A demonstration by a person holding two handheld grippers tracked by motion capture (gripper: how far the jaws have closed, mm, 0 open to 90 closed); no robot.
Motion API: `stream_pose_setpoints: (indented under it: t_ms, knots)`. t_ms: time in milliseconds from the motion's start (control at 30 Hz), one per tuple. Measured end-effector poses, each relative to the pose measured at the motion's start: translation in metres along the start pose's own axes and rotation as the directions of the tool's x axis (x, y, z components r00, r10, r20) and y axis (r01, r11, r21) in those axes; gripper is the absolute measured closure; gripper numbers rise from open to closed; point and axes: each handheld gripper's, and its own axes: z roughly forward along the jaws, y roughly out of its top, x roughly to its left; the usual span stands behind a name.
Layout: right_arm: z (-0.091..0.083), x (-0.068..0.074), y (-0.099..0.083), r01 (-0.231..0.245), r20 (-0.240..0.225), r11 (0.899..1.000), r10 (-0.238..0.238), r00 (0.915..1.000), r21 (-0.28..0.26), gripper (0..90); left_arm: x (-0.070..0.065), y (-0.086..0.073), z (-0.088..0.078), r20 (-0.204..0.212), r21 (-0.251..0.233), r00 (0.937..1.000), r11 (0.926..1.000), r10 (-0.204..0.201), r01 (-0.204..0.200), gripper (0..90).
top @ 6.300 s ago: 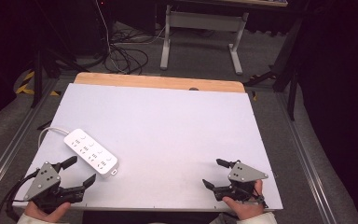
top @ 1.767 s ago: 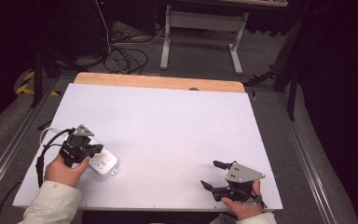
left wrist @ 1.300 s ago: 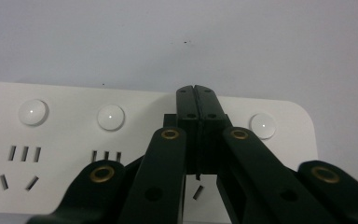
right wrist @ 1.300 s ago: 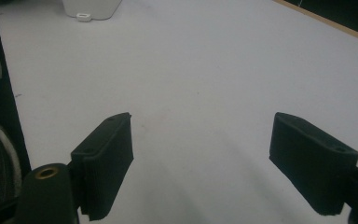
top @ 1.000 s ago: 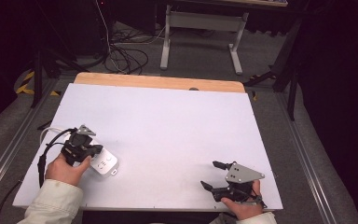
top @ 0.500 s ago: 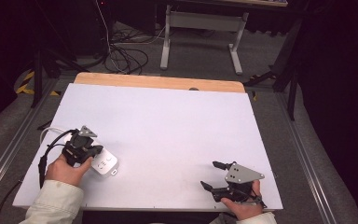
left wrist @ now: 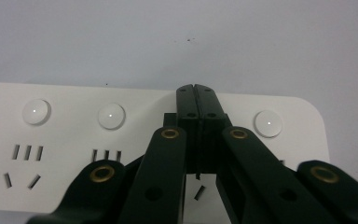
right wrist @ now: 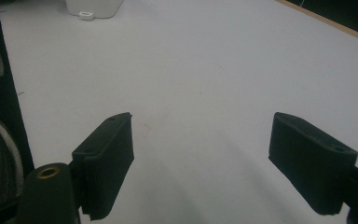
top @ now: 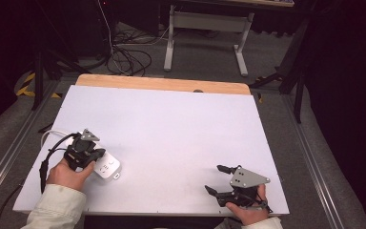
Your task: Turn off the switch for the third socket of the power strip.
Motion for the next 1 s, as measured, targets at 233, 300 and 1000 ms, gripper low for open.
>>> stream_pose_setpoints:
  t_ms: [233, 300, 1000]
  knots:
    - [0.0001, 0.0002, 0.0000, 0.003, -0.001, 1.000, -0.003, 1.0000, 0.000, 22.4, 0.0000, -0.0002, 0.0010, 0.000, -0.011, 1.0000, 0.9999, 0.000, 0.000, 90.0]
    - [0.0001, 0.0002, -0.0001, 0.003, 0.000, 1.000, -0.003, 1.0000, 0.000, 22.4, -0.0011, 0.0001, 0.0008, -0.009, -0.007, 1.0000, 1.0000, 0.002, -0.003, 90.0]
    - [-0.0001, -0.0008, -0.0001, 0.003, 0.001, 1.000, -0.003, 1.0000, -0.001, 22.4, -0.0053, 0.0018, -0.0019, -0.021, -0.017, 0.9998, 0.9998, -0.004, 0.003, 90.0]
